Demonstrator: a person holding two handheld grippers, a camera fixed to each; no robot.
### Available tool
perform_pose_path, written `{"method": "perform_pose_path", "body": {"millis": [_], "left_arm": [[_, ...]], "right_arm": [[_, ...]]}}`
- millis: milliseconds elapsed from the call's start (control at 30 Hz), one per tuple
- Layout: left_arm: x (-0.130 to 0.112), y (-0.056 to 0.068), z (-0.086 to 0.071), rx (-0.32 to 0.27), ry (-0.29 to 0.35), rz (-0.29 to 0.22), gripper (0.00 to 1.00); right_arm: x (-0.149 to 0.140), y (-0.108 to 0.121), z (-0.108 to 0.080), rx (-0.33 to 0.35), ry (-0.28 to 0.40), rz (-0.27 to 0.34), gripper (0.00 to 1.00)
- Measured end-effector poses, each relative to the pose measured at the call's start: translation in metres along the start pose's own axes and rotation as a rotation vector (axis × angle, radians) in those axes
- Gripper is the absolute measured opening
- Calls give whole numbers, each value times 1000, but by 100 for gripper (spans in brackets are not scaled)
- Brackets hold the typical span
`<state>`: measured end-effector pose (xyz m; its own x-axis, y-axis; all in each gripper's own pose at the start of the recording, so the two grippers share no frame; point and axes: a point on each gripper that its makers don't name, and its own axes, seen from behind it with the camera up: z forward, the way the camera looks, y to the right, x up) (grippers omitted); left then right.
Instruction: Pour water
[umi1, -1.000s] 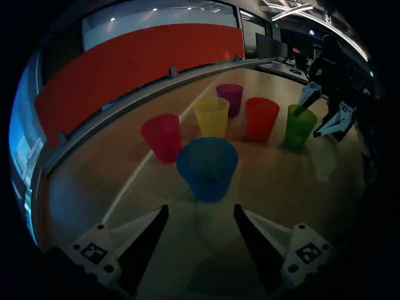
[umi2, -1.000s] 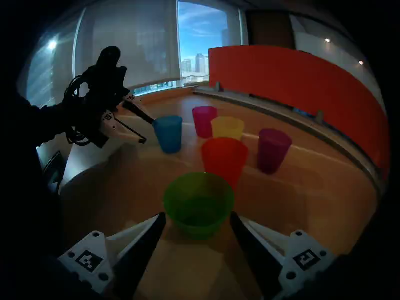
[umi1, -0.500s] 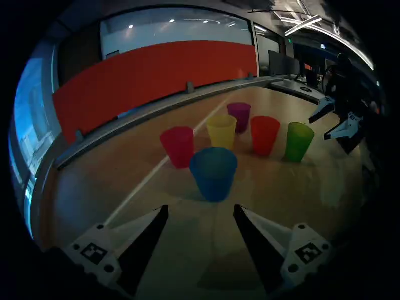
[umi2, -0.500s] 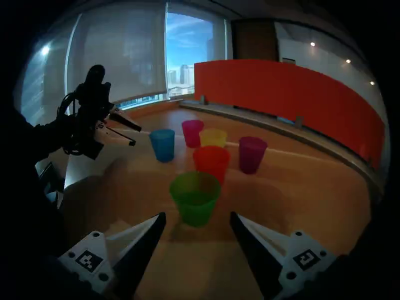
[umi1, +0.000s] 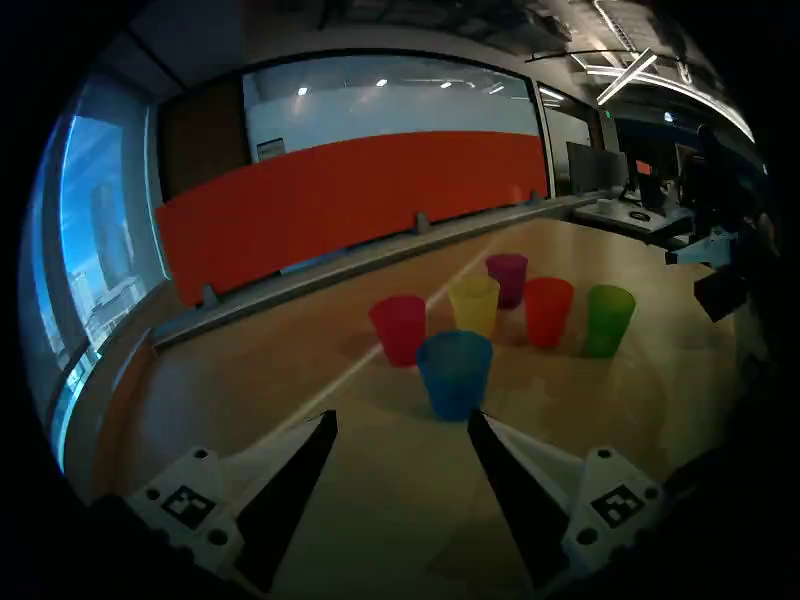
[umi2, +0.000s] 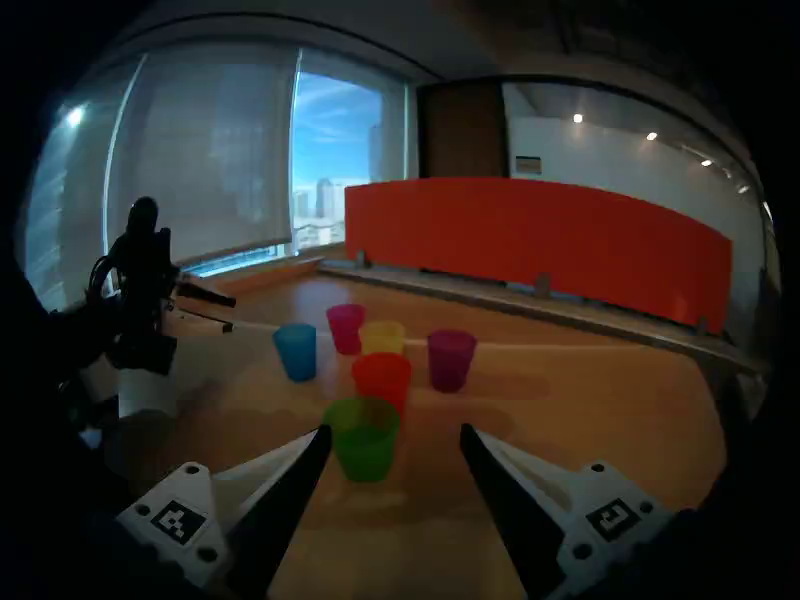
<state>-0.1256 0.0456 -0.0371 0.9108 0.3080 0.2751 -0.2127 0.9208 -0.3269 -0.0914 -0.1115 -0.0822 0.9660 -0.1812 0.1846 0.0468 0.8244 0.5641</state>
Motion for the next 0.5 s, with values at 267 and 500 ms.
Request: {"method": "perform_pose_path", "body": {"millis": [267, 500], "left_arm": [[20, -13, -18, 97, 119, -20, 97], [36, -23, -29, 166, 214, -94, 98]], "right_arm": [[26, 21, -6, -135, 122, 17, 99], [43, 47, -13, -257, 211, 30, 99]]}}
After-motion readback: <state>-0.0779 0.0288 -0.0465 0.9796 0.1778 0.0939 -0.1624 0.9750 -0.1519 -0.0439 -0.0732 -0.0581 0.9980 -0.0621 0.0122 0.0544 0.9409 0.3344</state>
